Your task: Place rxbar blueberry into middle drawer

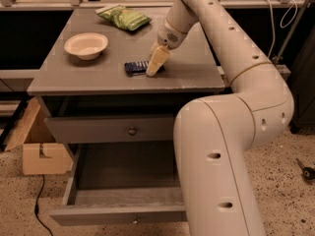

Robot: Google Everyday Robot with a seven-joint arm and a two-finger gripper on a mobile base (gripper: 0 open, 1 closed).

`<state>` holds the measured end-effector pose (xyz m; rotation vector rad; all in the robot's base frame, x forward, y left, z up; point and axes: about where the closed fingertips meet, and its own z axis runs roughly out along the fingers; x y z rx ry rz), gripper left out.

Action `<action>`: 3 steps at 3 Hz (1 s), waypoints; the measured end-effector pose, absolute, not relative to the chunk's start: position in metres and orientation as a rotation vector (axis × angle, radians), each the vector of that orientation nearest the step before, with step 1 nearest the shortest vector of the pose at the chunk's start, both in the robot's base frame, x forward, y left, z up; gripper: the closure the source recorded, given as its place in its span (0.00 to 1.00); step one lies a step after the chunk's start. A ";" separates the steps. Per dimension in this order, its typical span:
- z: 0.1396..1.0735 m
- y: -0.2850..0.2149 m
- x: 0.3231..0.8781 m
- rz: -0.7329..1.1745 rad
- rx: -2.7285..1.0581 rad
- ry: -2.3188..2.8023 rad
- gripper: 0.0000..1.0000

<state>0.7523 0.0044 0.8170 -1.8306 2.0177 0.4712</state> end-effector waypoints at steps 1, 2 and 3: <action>0.826 0.004 0.752 0.471 -1.831 2.018 0.74; 0.829 0.004 0.752 0.471 -1.830 2.018 0.97; 0.865 -0.025 0.743 0.472 -1.705 1.990 1.00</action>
Offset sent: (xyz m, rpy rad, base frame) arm -0.0669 -0.0490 0.0969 0.1336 -0.1246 -0.1208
